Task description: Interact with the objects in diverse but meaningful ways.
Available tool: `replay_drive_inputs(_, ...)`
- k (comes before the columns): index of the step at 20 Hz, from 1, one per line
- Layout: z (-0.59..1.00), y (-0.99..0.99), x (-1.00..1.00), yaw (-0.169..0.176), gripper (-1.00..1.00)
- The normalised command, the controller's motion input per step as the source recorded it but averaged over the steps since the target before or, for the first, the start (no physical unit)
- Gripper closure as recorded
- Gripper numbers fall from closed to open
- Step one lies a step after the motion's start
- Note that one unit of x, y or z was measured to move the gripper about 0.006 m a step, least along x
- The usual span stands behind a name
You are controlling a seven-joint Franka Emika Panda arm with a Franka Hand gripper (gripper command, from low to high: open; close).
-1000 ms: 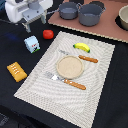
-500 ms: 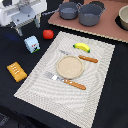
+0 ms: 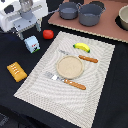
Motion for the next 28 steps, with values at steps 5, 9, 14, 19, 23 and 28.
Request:
replay_drive_inputs(5, -0.33, -0.11, -0.05, 0.007, -1.0)
replay_drive_inputs(9, -0.31, -0.09, -0.08, 0.013, -1.0)
replay_drive_inputs(14, -0.27, -0.02, 0.0, 0.018, -1.0)
replay_drive_inputs(19, -0.2, 0.0, 0.0, 0.002, 1.0)
replay_drive_inputs(23, -0.14, -0.01, 0.01, 0.0, 1.0)
replay_drive_inputs(28, 0.41, -0.21, 0.0, -0.006, 1.0)
